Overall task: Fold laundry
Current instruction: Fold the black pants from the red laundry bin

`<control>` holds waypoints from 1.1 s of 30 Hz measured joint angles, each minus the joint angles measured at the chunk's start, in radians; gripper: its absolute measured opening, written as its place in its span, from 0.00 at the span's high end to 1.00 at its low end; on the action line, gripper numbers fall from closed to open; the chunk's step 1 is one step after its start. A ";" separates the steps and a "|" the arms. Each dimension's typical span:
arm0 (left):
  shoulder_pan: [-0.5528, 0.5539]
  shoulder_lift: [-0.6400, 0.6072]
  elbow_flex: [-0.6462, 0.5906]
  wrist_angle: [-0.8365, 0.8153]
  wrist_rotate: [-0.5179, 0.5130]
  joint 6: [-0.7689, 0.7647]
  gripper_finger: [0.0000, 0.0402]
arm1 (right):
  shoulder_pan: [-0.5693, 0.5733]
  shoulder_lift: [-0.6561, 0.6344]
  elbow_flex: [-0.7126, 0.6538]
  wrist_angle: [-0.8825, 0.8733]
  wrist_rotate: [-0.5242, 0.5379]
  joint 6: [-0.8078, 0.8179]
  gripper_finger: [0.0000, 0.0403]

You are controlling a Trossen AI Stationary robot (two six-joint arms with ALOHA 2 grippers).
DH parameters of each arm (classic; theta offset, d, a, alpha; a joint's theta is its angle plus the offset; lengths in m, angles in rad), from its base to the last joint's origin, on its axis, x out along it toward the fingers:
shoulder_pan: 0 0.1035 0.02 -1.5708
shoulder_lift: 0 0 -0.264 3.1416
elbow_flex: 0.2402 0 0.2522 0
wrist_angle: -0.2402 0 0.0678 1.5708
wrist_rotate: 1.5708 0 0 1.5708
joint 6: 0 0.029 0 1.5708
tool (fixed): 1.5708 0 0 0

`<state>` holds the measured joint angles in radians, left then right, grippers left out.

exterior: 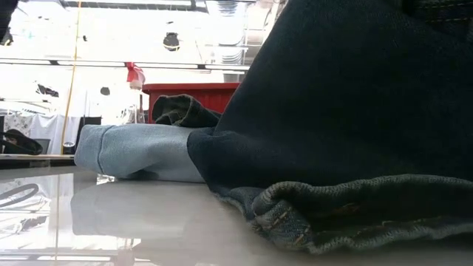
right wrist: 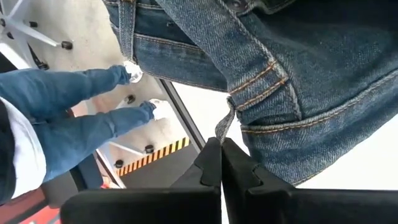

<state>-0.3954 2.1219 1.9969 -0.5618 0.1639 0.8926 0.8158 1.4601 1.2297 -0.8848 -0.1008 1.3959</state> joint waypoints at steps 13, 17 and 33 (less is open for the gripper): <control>-0.034 0.173 0.235 -0.219 -0.223 0.273 0.57 | 0.000 -0.001 0.000 0.003 -0.004 0.028 0.95; -0.026 0.173 0.234 -0.293 -0.256 0.272 0.57 | -0.001 -0.001 0.000 0.010 -0.004 0.029 0.95; 0.002 0.189 0.233 -0.348 -0.412 0.090 0.97 | -0.041 -0.011 -0.001 0.071 -0.010 -0.063 0.90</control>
<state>-0.3935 2.3110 2.2303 -0.9097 -0.2481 0.9823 0.7743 1.4494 1.2289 -0.8143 -0.1110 1.3326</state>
